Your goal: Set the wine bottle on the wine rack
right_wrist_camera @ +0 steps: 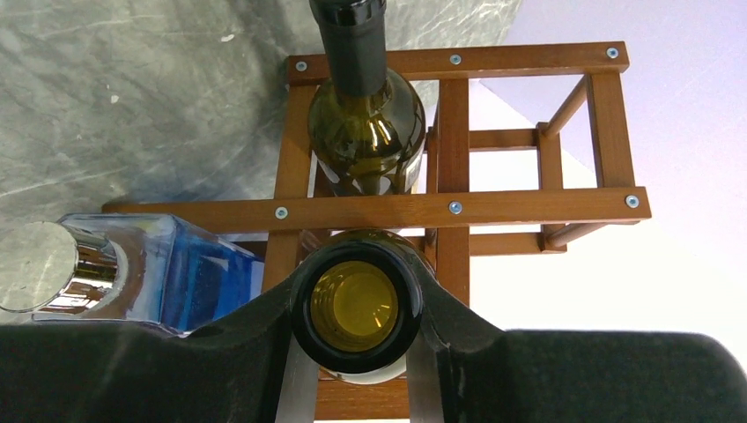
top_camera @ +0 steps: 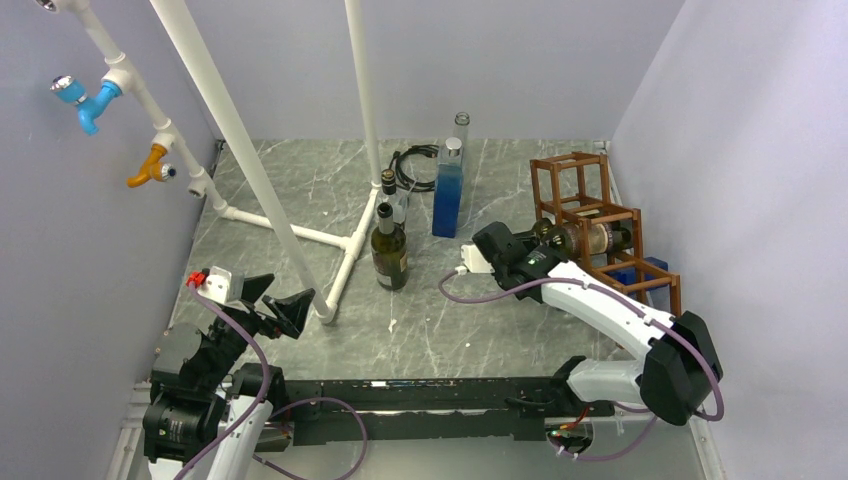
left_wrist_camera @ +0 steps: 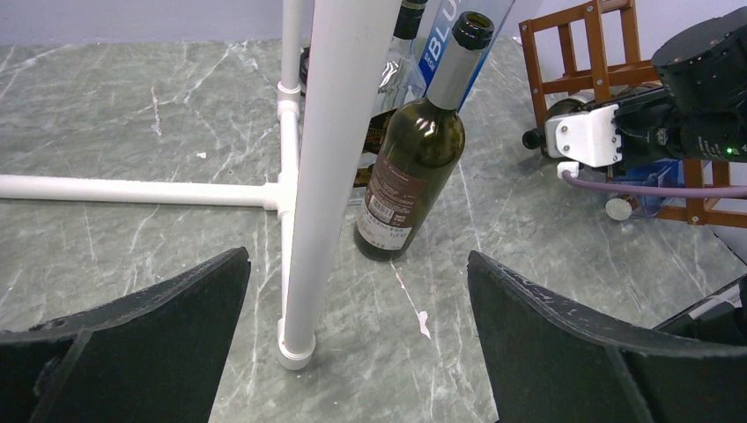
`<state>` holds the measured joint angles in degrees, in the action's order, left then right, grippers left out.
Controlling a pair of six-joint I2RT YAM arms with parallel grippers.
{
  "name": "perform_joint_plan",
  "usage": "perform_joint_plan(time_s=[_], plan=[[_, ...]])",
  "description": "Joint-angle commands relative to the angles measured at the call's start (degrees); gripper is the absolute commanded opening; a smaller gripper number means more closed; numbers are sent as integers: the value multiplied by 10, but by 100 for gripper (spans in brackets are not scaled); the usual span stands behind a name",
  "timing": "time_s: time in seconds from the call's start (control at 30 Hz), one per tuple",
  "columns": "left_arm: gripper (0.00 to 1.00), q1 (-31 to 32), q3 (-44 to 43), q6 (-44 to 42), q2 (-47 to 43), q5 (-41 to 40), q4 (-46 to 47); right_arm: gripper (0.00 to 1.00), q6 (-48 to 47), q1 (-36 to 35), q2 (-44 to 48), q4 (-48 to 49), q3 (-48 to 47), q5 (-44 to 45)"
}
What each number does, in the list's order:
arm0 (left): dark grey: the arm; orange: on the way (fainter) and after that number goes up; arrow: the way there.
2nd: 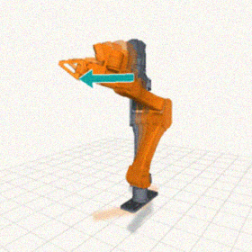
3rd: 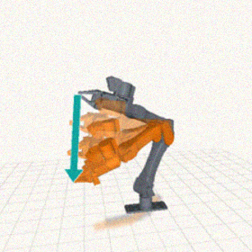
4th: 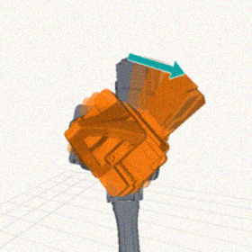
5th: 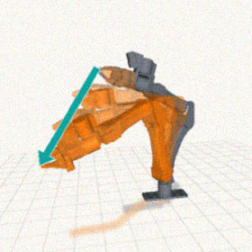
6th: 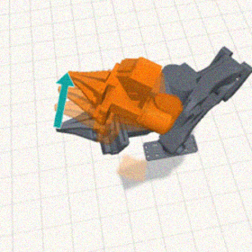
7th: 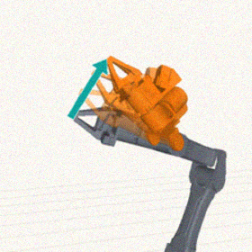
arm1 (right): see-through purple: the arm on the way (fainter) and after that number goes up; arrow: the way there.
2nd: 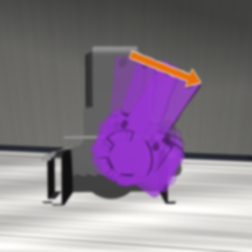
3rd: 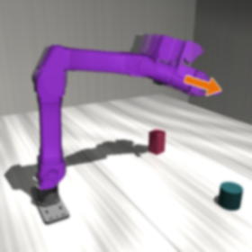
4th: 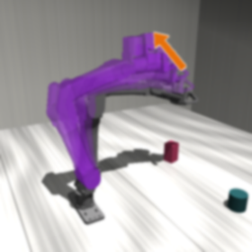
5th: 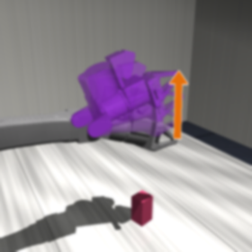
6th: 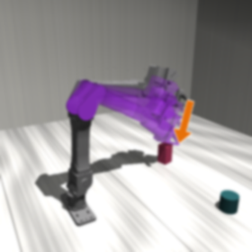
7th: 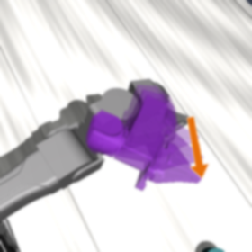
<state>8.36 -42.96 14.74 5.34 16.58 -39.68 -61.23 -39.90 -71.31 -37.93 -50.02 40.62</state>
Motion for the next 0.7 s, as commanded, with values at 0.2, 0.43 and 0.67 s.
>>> perform_joint_plan(time_s=[0.2,0.43,0.67], plan=[[100,3,0,7,4,-6,23,11,-42,14,51,48,26,54],[100,2,-2,8,10,-8,20,55,-38,12,60,37,26,50],[100,0,-4,10,11,-16,16,93,-25,-12,75,18,25,50]])
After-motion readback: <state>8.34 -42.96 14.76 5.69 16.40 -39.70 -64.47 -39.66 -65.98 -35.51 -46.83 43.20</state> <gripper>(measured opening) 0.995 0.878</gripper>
